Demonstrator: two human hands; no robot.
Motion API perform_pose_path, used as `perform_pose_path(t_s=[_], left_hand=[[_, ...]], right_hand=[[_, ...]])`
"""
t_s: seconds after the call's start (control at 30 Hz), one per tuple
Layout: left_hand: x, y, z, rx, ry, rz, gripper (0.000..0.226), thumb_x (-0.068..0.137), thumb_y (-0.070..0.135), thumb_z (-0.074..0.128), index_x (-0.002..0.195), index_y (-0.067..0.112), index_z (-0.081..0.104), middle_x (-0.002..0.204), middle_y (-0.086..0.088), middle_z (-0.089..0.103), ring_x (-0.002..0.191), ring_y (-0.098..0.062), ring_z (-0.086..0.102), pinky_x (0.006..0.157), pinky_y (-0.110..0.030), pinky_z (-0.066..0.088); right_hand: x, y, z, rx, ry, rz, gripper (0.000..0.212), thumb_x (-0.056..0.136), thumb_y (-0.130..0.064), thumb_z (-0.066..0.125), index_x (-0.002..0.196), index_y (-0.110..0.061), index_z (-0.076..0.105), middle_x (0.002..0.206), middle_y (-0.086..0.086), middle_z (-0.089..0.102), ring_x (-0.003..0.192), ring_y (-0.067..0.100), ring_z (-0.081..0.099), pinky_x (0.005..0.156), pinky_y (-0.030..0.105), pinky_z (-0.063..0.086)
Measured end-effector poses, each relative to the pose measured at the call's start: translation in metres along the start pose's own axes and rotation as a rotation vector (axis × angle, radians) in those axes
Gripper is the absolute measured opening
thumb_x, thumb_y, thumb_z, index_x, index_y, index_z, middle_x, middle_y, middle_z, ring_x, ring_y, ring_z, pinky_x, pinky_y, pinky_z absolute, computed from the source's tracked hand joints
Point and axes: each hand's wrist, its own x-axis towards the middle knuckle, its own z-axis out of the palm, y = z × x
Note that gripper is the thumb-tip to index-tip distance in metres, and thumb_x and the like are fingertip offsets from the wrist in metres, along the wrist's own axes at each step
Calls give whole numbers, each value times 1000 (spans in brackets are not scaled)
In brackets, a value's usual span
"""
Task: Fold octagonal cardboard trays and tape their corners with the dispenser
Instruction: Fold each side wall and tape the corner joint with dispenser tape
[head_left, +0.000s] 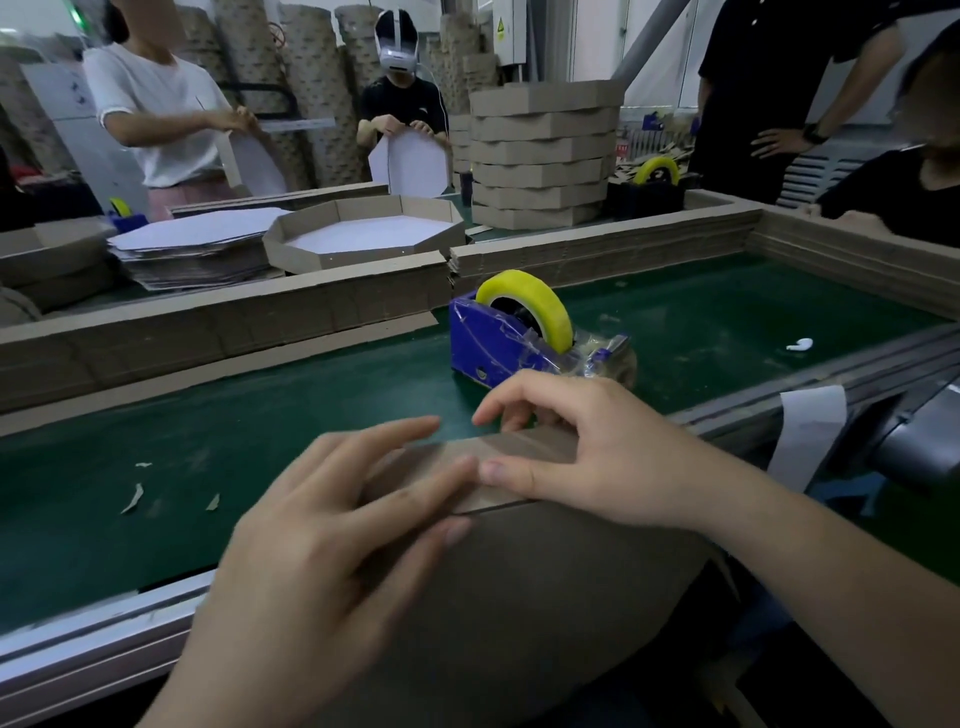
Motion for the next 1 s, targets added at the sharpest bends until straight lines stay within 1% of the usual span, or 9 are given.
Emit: perform_pose_path(t_s=[0.13,0.23,0.3,0.43,0.57,0.73,0.8,0.93,1.0], left_hand=[[24,12,2,95,-70,33,43,91,51,47,116,26,71,117,11,65,95,-17,61,70,-42,54],[21,5,4,49,-80,18,41,91,50,46,117,29,71,109,10,66,92,-21,61,71,-42,53],[20,1,5,26,-40,2,40,92,51,45,117,33,70,108,10,65,93,-21,61,72,-44,52],[16,0,4,-59,16,-78,37,89,54,48,112,38,71,107,14,65,96,-18,60,75,-42,51],[15,0,6,-130,60,-118,34,85,54,52,107,39,73,104,17,65,96,-15,61,75,-41,50],[14,0,6,-233,99,-169,31,79,57,56,99,44,75,102,19,67,98,-14,61,78,-43,49],[14,-1,6,-277,105,-179,32,76,58,57,103,49,71,102,19,67,99,-14,61,79,-44,49],[13,-4,6,-331,98,-189,36,71,59,60,107,55,65,103,19,68,101,-15,61,82,-46,48],[12,-7,5,-333,95,-185,36,71,59,60,106,54,66,104,19,68,101,-16,61,82,-45,48]], right_hand=[[7,-3,3,59,33,26,34,77,-56,66,106,-39,61,93,-18,61,88,-2,59,76,24,49],[11,3,-2,177,27,61,19,83,-35,73,100,-28,69,94,-11,69,92,1,63,84,23,51],[11,9,-4,247,45,105,9,85,-25,72,94,-23,72,89,-5,72,85,5,65,78,20,52],[12,15,-1,308,53,151,7,86,-25,71,91,-20,72,85,2,73,83,13,66,73,20,50],[15,13,0,299,32,135,8,85,-27,71,90,-21,71,84,2,71,80,11,65,73,21,50],[20,11,-2,331,-31,117,6,86,-20,71,90,-15,69,88,11,71,78,15,64,75,23,50],[24,10,-4,359,-70,124,6,86,-17,71,89,-13,68,81,15,68,72,13,59,69,22,47],[28,11,-6,386,-137,127,6,85,-17,71,88,-15,67,69,1,64,64,6,56,62,14,43],[29,11,-6,381,-131,115,7,85,-18,71,89,-14,67,72,10,67,67,10,58,66,18,44]])
